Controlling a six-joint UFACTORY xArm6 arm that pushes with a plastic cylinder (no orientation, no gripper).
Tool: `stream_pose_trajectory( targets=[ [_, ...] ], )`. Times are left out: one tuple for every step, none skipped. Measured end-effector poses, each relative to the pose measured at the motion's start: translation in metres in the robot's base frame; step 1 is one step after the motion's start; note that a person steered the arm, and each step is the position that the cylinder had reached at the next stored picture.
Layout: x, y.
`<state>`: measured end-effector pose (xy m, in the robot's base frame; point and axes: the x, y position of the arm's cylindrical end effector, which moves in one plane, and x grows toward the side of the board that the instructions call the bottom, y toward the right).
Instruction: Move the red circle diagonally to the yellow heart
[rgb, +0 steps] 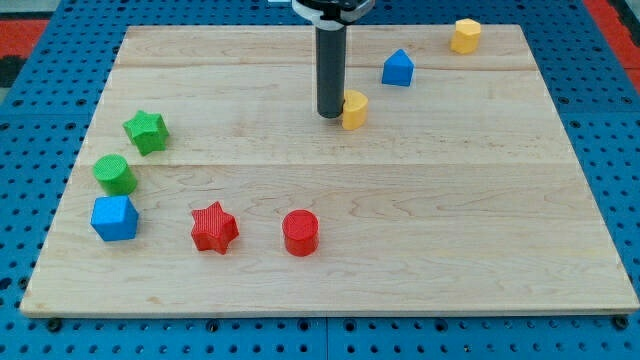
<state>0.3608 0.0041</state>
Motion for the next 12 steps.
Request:
stream_pose_trajectory(
  targets=[
    [0.053,-0.027],
    [0.085,0.027],
    [0.182,0.060],
    [0.214,0.014],
    [0.173,-0.033],
    [0.171,-0.034],
    [0.171,-0.034],
    [0.176,-0.032],
    [0.202,-0.029],
    [0.224,-0.038],
    [0.182,-0.043],
    [0.181,-0.060]
  ],
)
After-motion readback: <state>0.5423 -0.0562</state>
